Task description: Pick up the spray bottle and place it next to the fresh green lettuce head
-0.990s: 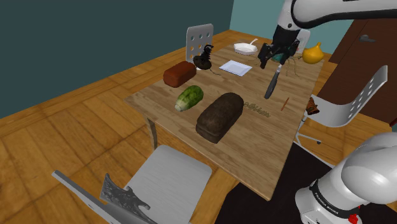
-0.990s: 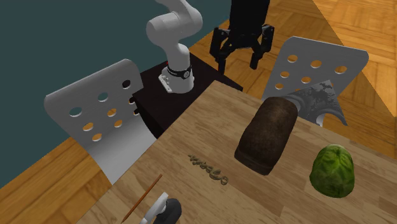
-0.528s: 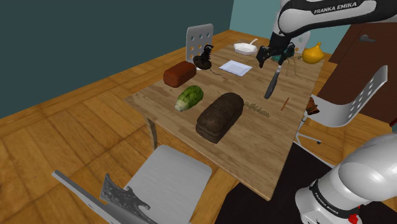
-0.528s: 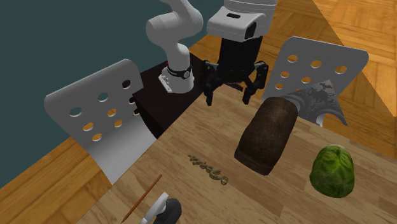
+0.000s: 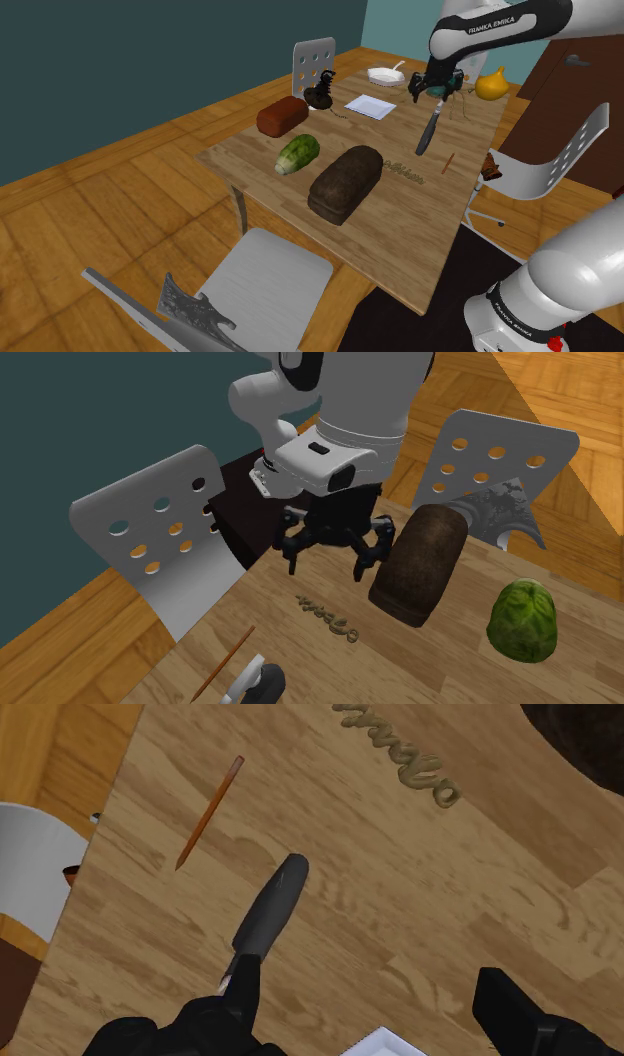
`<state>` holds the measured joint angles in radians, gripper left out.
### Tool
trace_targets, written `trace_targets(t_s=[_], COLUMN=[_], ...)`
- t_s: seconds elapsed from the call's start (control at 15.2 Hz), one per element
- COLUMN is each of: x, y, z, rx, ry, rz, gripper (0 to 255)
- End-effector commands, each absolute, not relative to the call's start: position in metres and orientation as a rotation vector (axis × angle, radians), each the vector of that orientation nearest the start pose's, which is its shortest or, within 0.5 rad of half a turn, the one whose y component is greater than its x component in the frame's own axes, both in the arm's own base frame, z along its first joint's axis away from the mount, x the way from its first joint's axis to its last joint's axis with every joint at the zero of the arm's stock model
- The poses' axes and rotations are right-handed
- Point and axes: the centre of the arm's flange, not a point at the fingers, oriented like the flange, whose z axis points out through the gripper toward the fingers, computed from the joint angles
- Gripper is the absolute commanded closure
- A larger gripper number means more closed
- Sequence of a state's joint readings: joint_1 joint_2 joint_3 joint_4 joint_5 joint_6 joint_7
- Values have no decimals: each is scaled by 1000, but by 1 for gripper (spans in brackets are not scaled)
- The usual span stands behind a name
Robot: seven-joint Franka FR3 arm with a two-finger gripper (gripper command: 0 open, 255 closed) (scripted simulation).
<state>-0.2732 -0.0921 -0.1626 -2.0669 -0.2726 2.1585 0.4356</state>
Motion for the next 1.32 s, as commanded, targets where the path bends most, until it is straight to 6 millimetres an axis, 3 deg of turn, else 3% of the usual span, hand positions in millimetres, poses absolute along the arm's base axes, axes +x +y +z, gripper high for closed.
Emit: trace_targets(t_s=[0.0, 0.53, 1.06, 1.25], x=[494, 509, 510, 510], y=[-262, -355, -371, -371], z=[480, 450, 412, 412], rx=[-3104, -3000, -2997, -2997], ry=[1297, 1618, 1625, 1625], rz=[-318, -350, -351, -351], gripper=[0, 0, 0, 0])
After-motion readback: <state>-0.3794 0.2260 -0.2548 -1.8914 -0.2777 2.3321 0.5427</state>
